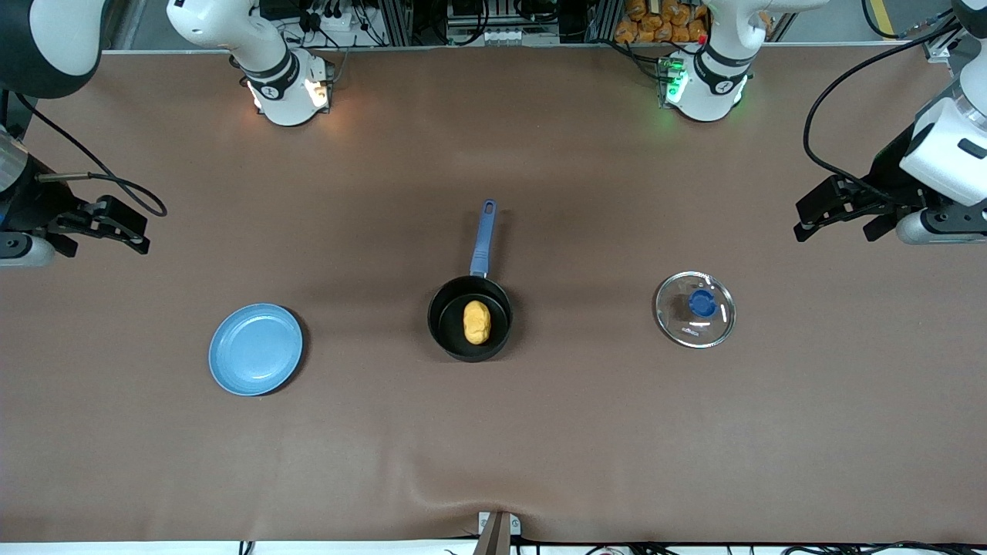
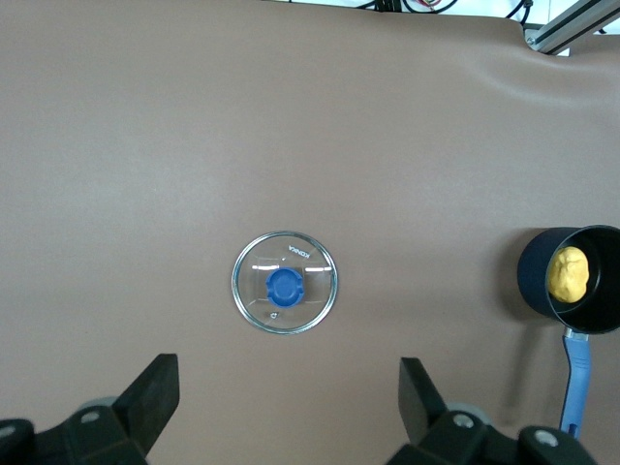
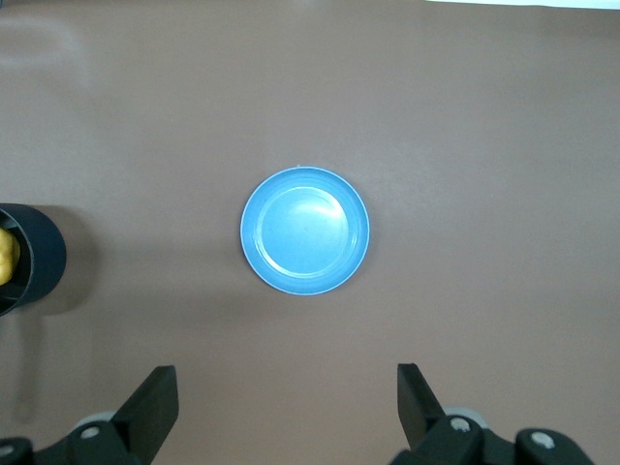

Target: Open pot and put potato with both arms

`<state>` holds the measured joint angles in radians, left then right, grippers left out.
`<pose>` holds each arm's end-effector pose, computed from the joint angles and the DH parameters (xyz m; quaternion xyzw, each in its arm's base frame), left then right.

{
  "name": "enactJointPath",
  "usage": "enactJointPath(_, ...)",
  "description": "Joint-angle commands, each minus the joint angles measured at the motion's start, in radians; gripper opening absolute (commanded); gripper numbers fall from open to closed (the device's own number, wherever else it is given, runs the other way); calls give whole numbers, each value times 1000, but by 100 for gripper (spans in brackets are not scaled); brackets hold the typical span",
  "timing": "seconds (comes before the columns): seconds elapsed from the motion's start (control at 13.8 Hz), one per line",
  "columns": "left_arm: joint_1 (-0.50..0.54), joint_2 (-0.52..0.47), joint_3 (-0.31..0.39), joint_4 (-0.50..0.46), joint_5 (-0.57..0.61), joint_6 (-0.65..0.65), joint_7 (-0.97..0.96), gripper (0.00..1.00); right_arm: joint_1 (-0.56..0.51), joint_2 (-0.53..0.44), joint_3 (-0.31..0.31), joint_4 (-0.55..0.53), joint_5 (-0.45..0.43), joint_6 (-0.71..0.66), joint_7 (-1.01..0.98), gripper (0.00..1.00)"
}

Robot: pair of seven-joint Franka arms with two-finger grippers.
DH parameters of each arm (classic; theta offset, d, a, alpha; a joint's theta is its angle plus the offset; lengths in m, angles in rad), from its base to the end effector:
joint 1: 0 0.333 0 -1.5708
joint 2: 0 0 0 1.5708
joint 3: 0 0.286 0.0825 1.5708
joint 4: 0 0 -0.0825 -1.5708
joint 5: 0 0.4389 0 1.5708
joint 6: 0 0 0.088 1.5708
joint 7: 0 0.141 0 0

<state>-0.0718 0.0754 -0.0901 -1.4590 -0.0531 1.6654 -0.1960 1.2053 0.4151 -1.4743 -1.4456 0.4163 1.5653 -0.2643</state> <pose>0.6357 -0.1091 0.5825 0.9972 0.0181 0.0592 0.0411 0.6441 -0.0013 0.5656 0.9992 0.0188 0.0343 0.0076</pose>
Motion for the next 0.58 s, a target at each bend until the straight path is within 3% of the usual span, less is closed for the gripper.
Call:
enactJointPath(0.0,10,-20,-16,-17,26,1,-16,100,-47,-21,35,33,6,-22,14,100)
enactJointPath(0.15,9,-20,-16,-15,26,1,-16,100,-142,-21,118,77,6,-48,16,100)
enactJointPath(0.51,9,-19,-16,-14,27,1,-16,100,-482,-27,463,233,-7,-116,42,100)
